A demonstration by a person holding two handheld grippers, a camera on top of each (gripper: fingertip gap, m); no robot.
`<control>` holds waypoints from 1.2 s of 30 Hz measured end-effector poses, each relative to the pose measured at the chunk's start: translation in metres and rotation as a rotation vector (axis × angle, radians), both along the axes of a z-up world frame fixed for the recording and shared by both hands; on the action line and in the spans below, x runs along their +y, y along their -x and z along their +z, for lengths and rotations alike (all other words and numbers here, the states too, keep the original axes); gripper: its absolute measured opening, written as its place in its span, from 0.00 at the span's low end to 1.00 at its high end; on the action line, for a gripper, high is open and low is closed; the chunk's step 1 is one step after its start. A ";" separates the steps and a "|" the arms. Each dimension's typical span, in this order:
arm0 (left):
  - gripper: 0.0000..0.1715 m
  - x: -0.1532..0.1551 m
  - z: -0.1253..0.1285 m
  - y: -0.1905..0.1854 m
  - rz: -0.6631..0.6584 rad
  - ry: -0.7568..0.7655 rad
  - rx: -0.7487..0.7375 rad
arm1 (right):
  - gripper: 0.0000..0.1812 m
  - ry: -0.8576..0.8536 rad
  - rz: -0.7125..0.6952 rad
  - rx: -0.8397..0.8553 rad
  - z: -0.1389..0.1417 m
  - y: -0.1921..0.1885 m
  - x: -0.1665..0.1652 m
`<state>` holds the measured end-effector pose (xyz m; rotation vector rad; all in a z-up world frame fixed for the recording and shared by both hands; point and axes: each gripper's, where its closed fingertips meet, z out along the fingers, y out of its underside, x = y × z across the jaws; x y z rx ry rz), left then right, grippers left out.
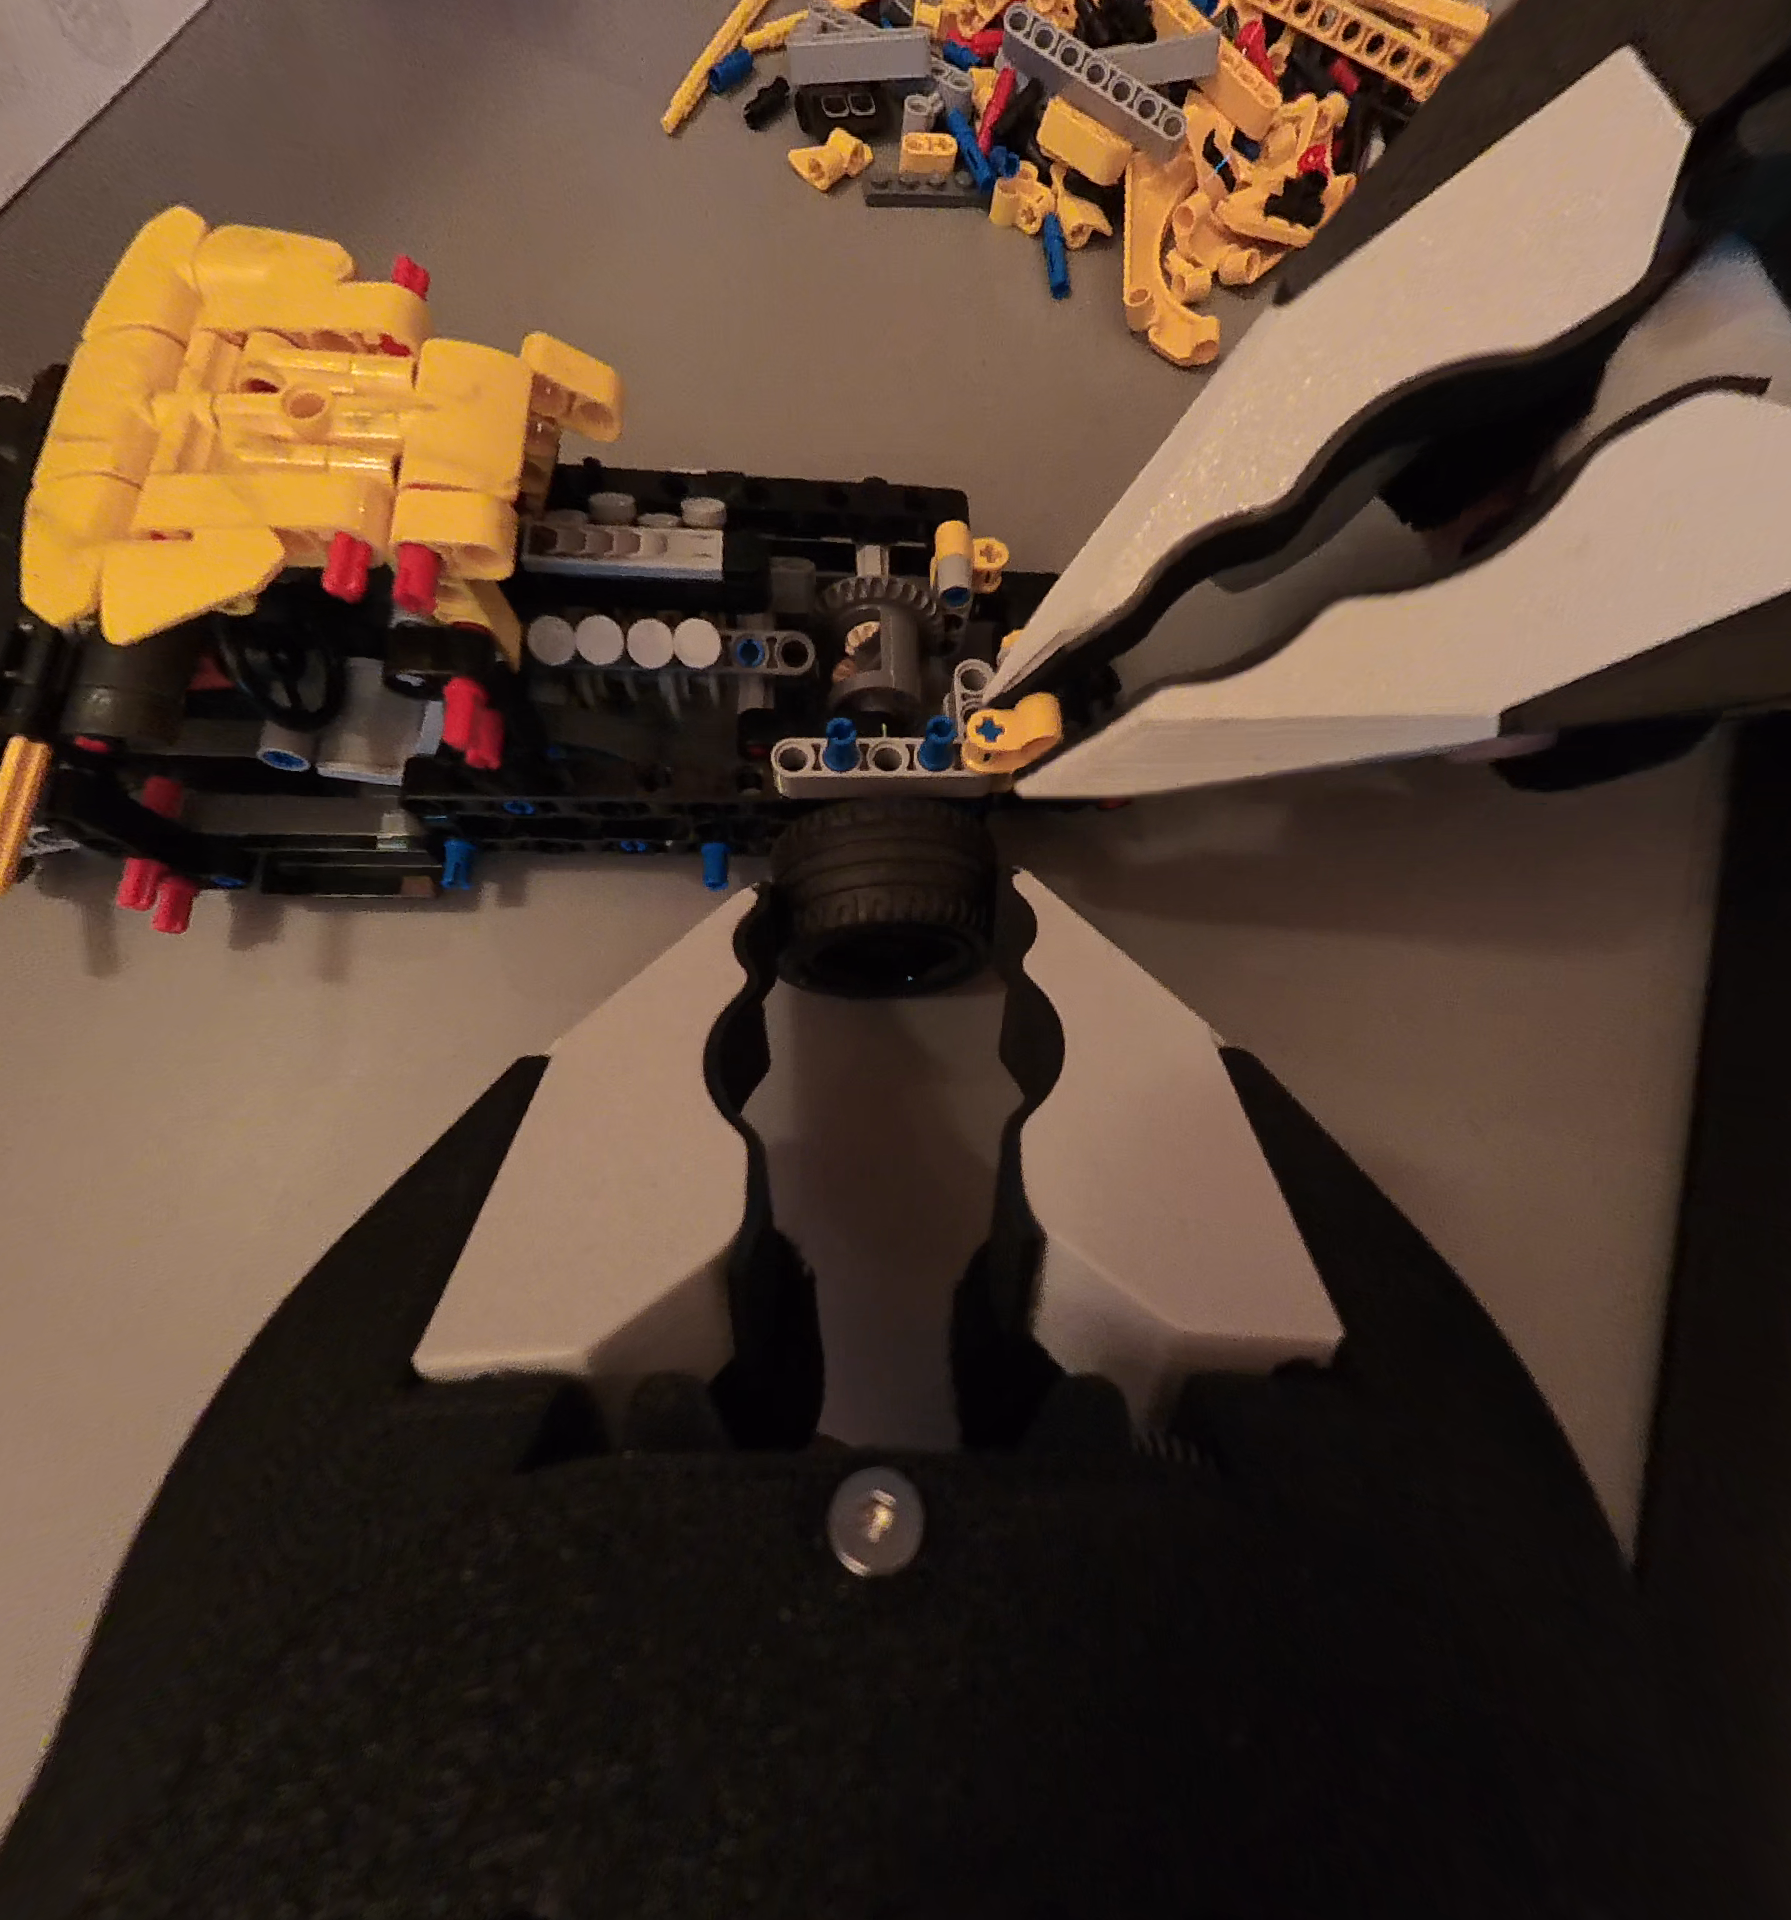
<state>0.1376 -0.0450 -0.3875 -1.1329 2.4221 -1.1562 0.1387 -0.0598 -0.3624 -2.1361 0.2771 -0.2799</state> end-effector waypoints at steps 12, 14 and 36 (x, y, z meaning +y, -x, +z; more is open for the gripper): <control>0.22 -0.008 0.000 -0.006 0.013 -0.102 -0.063 | 0.03 -0.183 -0.056 0.195 0.011 -0.010 -0.004; 0.22 -0.005 0.000 -0.004 0.014 -0.107 -0.055 | 0.03 -0.168 -0.027 0.204 0.007 -0.006 -0.002; 0.08 -0.010 0.019 -0.032 0.059 0.159 -0.173 | 0.03 -0.131 -0.006 0.235 0.000 -0.007 -0.005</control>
